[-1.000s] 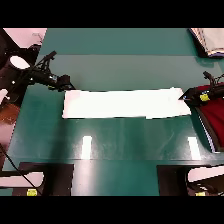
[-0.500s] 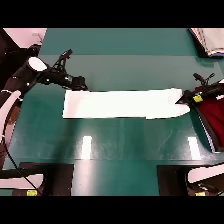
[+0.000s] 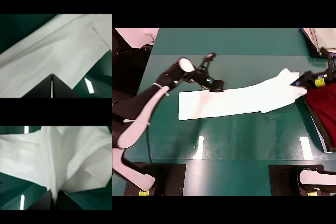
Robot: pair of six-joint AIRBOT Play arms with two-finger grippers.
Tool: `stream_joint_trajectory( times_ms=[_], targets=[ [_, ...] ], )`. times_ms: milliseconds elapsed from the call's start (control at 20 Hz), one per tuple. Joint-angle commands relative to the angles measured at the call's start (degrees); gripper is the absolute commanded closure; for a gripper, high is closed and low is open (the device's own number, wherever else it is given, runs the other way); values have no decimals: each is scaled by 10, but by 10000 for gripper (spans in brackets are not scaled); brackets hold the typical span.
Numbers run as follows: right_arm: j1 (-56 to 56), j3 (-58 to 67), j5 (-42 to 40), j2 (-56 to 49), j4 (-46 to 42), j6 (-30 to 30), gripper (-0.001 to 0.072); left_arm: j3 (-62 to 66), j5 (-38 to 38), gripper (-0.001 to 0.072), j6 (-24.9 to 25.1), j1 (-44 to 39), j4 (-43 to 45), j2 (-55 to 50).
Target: Fold the shirts.
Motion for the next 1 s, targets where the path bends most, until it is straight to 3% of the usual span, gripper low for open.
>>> stream_joint_trajectory(
  times_ms=[0,400,750,950],
  targets=[
    [55,78,32,20,21,47,705,52,4,682,-5,-47,-2,-75],
    [233,241,20,-10,16,65,705,54,40,682,-10,-62,-21,-119],
    [315,351,41,-87,15,66,705,96,-32,683,-14,-45,-11,-115],
    [338,351,34,-94,14,65,705,98,-32,684,-15,-21,40,-70]
  ],
)
